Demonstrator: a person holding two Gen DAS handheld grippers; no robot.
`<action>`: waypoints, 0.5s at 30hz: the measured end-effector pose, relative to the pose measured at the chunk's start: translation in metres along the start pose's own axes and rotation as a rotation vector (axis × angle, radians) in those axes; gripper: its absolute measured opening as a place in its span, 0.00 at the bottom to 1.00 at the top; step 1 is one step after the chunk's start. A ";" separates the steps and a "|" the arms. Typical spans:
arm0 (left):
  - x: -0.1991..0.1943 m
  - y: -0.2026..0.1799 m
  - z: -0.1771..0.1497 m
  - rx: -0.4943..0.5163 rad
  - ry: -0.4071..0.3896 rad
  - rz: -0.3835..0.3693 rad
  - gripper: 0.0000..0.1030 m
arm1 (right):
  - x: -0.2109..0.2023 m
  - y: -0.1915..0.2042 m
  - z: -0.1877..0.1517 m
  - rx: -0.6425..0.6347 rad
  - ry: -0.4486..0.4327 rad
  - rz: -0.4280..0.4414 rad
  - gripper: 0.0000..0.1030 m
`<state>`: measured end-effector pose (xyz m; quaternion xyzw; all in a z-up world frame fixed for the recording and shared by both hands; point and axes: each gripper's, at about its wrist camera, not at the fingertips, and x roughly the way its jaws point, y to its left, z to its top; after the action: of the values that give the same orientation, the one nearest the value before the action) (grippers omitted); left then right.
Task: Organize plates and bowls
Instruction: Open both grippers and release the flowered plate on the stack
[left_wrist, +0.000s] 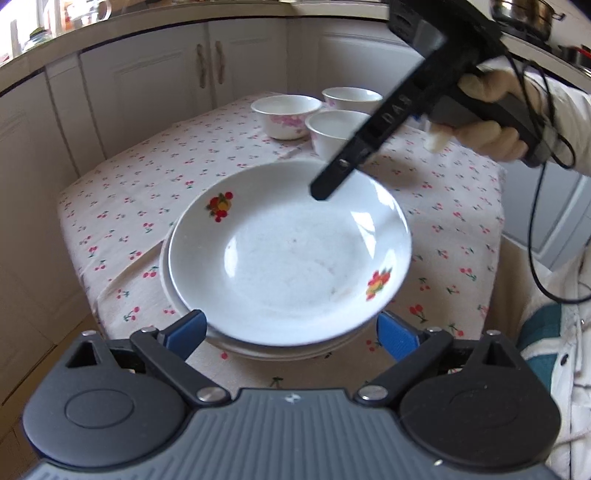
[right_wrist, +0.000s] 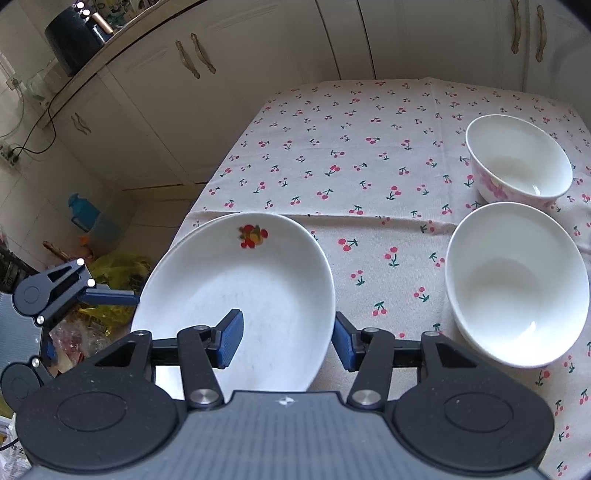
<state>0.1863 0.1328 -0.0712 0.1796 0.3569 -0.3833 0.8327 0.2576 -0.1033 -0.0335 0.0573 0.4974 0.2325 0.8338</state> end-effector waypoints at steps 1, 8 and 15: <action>-0.001 0.002 0.000 -0.007 -0.006 0.006 0.96 | 0.000 0.000 -0.001 -0.001 -0.002 -0.002 0.56; -0.001 0.000 0.001 -0.003 -0.021 0.004 0.97 | -0.003 0.003 -0.003 -0.013 -0.005 0.001 0.60; -0.007 -0.012 0.002 0.004 -0.045 0.036 0.97 | -0.012 0.016 -0.011 -0.096 -0.044 -0.020 0.89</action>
<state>0.1752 0.1270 -0.0650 0.1790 0.3338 -0.3729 0.8470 0.2380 -0.0956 -0.0239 0.0176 0.4677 0.2464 0.8487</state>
